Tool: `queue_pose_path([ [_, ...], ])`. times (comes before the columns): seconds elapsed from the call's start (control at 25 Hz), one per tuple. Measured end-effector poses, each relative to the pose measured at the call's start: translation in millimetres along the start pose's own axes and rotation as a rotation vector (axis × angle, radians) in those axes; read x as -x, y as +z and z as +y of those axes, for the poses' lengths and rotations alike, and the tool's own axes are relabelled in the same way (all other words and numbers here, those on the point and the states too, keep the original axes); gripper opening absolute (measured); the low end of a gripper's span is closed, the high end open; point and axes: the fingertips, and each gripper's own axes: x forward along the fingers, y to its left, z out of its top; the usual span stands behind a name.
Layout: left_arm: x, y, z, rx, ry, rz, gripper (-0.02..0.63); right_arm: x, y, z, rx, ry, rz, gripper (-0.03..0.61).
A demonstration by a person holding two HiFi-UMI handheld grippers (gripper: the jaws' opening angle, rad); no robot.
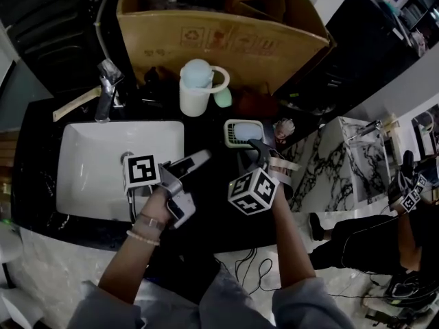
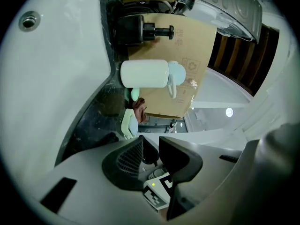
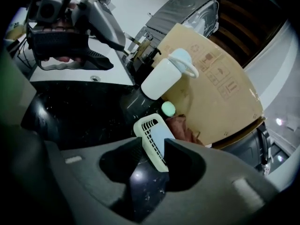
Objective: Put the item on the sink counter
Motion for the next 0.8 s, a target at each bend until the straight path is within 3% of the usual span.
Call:
queue_pose_path([
  [0.12, 11.6, 1.0, -6.0, -0.032, 0.006, -0.001, 0.095, 13.8, 13.1, 0.0, -0.065, -0.03, -0.045, 0.135],
  [0.28, 29.4, 7.1, -11.8, -0.098, 0.011, -0.009, 0.052, 37.2, 32.0, -2.5, -0.147, -0.077, -0.104, 0.002],
  [0.48, 56.0, 8.9, -24.4, -0.17, 0.018, -0.02, 0.006, 80.9, 67.4, -4.0, -0.288, -0.146, -0.212, -0.002],
  [0.8, 114.4, 7.4, -66.7, -0.291, -0.007, -0.06, 0.006, 151.3, 143.0, 11.2, -0.554, -0.132, -0.45, -0.002],
])
